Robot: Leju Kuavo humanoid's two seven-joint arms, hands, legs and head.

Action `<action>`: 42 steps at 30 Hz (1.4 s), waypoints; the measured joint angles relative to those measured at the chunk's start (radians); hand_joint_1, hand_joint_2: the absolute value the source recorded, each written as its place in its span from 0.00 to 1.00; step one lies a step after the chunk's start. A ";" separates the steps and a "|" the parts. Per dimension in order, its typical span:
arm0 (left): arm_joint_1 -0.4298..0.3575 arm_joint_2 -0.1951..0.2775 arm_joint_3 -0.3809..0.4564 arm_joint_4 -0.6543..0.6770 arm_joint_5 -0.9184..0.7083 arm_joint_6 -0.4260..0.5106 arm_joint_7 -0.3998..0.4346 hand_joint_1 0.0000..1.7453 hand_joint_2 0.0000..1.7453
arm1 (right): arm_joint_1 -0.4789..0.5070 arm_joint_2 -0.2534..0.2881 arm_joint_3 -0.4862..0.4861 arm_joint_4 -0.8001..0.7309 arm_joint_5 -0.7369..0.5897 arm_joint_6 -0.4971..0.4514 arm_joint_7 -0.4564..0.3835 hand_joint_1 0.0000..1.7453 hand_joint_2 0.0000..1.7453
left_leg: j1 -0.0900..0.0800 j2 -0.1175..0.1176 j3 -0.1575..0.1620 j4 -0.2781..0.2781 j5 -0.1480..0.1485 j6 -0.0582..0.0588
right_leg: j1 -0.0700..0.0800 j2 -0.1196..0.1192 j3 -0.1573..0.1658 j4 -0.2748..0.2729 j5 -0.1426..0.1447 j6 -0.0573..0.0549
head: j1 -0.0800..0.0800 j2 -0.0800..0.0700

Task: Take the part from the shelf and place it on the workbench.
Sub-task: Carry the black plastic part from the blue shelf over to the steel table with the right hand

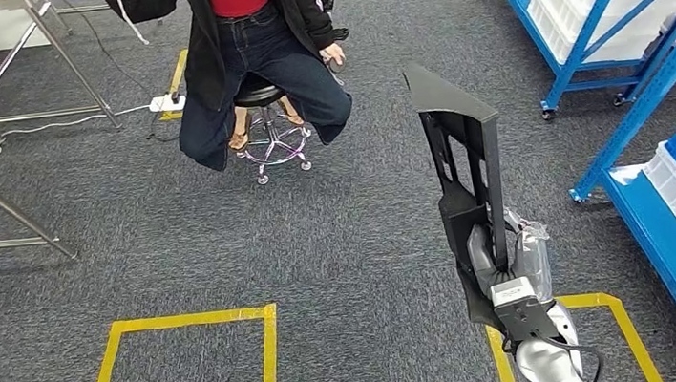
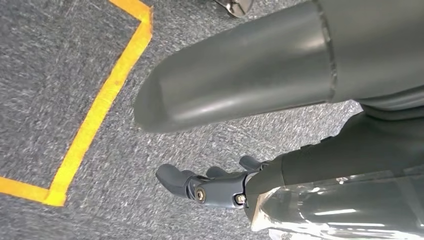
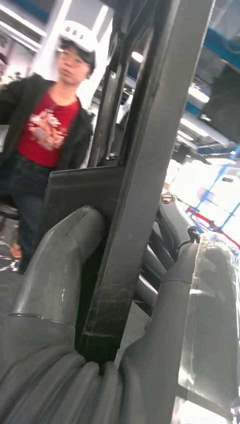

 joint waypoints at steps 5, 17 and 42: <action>0.000 0.000 0.000 0.000 -0.002 -0.005 0.000 0.00 0.00 | 0.006 0.008 0.000 -0.009 0.010 -0.004 0.005 1.00 1.00 | 0.010 0.049 0.108 -0.190 0.097 -0.005 | 0.006 -0.042 0.004 0.003 -0.008 0.007 | -0.003 0.000; -0.005 0.002 0.000 0.000 -0.015 -0.004 0.000 0.00 0.00 | 0.020 0.017 -0.007 -0.030 0.022 -0.008 0.016 1.00 1.00 | -0.003 -0.031 0.141 -0.270 0.125 0.052 | 0.002 0.024 -0.130 0.284 -0.123 0.039 | 0.003 0.000; -0.003 -0.001 0.024 0.000 -0.016 0.007 -0.007 0.00 0.00 | -0.016 0.046 0.004 -0.021 0.051 0.007 0.034 1.00 1.00 | -0.008 0.041 0.145 -0.271 0.117 0.031 | 0.016 -0.061 0.001 0.016 -0.023 0.025 | -0.007 0.000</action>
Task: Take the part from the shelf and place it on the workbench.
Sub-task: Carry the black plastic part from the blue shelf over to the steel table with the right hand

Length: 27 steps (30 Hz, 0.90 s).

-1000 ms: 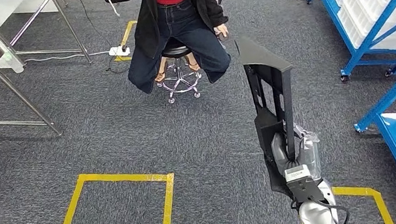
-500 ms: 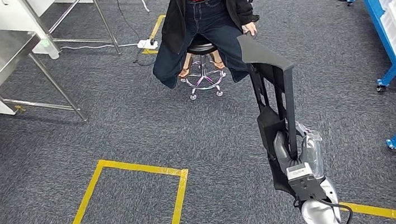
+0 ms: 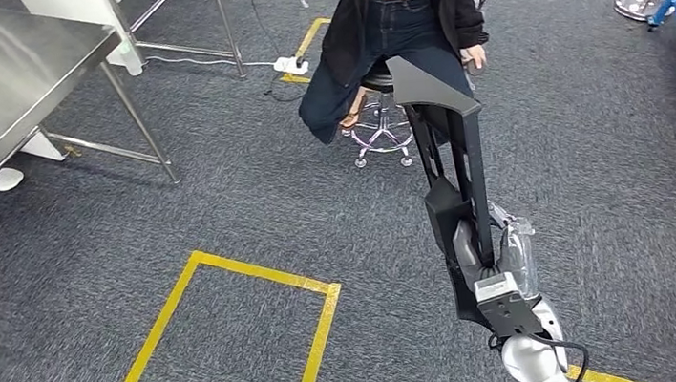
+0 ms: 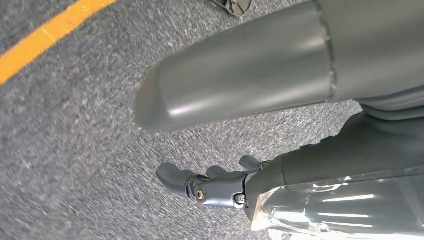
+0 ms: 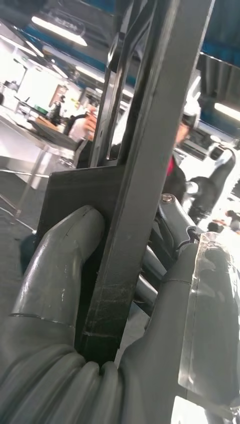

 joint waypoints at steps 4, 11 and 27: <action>-0.003 0.001 0.000 0.000 0.000 0.000 0.000 0.00 0.00 | 0.000 0.004 0.002 0.001 0.002 -0.002 0.001 1.00 1.00 | 0.005 -0.039 0.002 -0.010 0.011 0.019 | -0.008 0.076 -0.101 0.219 -0.097 -0.008 | 0.003 0.000; -0.002 0.000 0.000 0.000 -0.004 0.000 0.000 0.00 0.00 | 0.000 0.007 0.002 0.004 0.007 -0.001 0.010 1.00 1.00 | 0.006 -0.113 -0.004 0.003 0.011 0.001 | -0.031 0.123 -0.029 0.044 -0.003 0.037 | 0.002 0.000; -0.001 0.002 0.015 -0.001 -0.002 0.002 -0.001 0.00 0.00 | -0.008 0.007 -0.011 0.004 -0.005 0.044 0.002 1.00 1.00 | -0.012 0.034 0.002 0.022 -0.016 -0.002 | 0.000 0.015 -0.009 0.006 0.007 -0.024 | -0.013 0.000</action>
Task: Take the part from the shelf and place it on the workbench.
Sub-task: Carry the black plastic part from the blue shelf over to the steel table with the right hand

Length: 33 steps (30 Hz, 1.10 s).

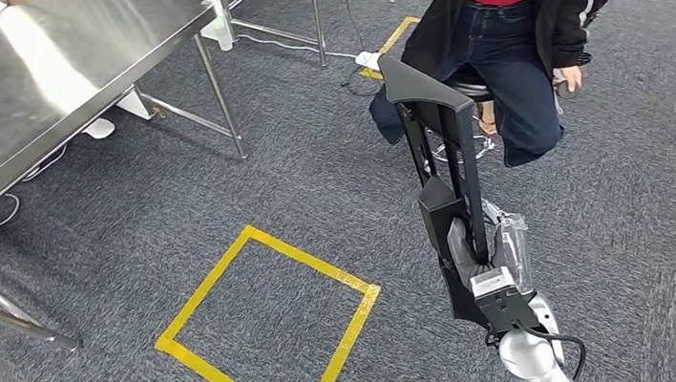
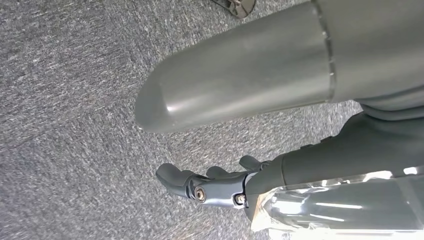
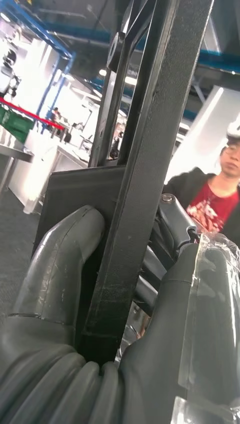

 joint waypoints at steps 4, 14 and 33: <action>0.000 -0.002 0.008 0.000 0.005 0.004 0.000 0.00 0.00 | -0.004 -0.004 -0.002 0.005 -0.007 0.003 -0.006 1.00 1.00 | 0.000 -0.028 0.006 -0.026 0.009 0.015 | 0.001 -0.002 -0.003 0.012 -0.014 0.011 | 0.001 0.000; -0.002 -0.007 0.018 0.000 0.006 0.005 -0.005 0.00 0.00 | -0.010 -0.020 -0.008 0.021 -0.015 0.003 -0.012 1.00 1.00 | 0.021 -0.136 0.004 -0.018 0.015 0.005 | -0.039 0.100 -0.031 0.053 -0.011 0.067 | 0.006 0.000; 0.002 -0.008 0.039 -0.003 0.010 -0.009 -0.032 0.00 0.00 | -0.036 -0.011 -0.008 0.025 -0.009 -0.001 -0.011 1.00 1.00 | 0.002 -0.033 -0.004 -0.004 0.001 -0.017 | 0.002 0.003 -0.018 0.019 -0.008 0.004 | -0.003 0.000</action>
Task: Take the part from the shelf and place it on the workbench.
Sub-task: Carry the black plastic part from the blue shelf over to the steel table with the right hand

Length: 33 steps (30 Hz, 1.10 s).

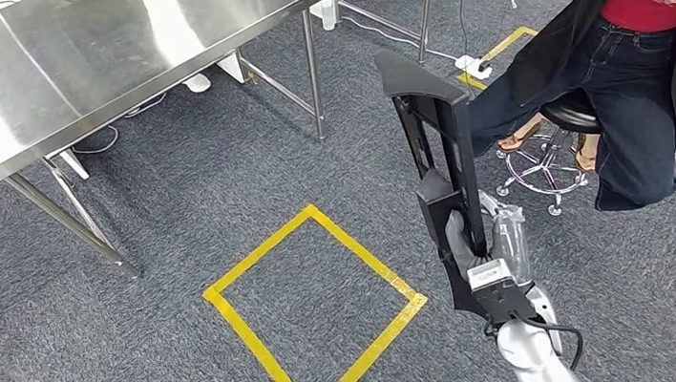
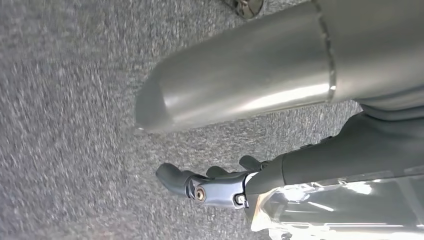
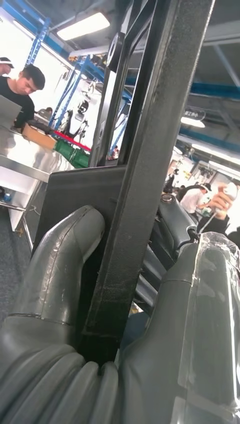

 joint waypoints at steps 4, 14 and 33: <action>0.001 0.000 0.003 0.000 0.001 -0.006 -0.004 0.00 0.00 | -0.004 0.004 0.000 0.000 -0.004 0.000 0.000 1.00 1.00 | -0.007 -0.001 -0.001 0.000 -0.001 0.001 | -0.002 -0.001 0.001 -0.003 0.003 0.005 | 0.000 0.000; 0.000 -0.002 0.021 0.000 0.012 -0.018 -0.024 0.00 0.00 | -0.034 0.010 -0.001 0.017 -0.021 0.008 -0.013 1.00 1.00 | -0.011 -0.001 -0.001 0.001 0.000 0.010 | -0.006 0.000 0.002 -0.008 0.007 0.012 | 0.000 0.000; 0.000 0.005 0.022 0.000 0.004 -0.094 -0.079 0.00 0.00 | -0.073 0.012 0.000 0.043 0.010 0.010 -0.015 1.00 1.00 | -0.010 -0.002 -0.004 0.001 -0.003 0.020 | -0.014 -0.002 0.005 -0.014 0.009 0.017 | -0.001 0.000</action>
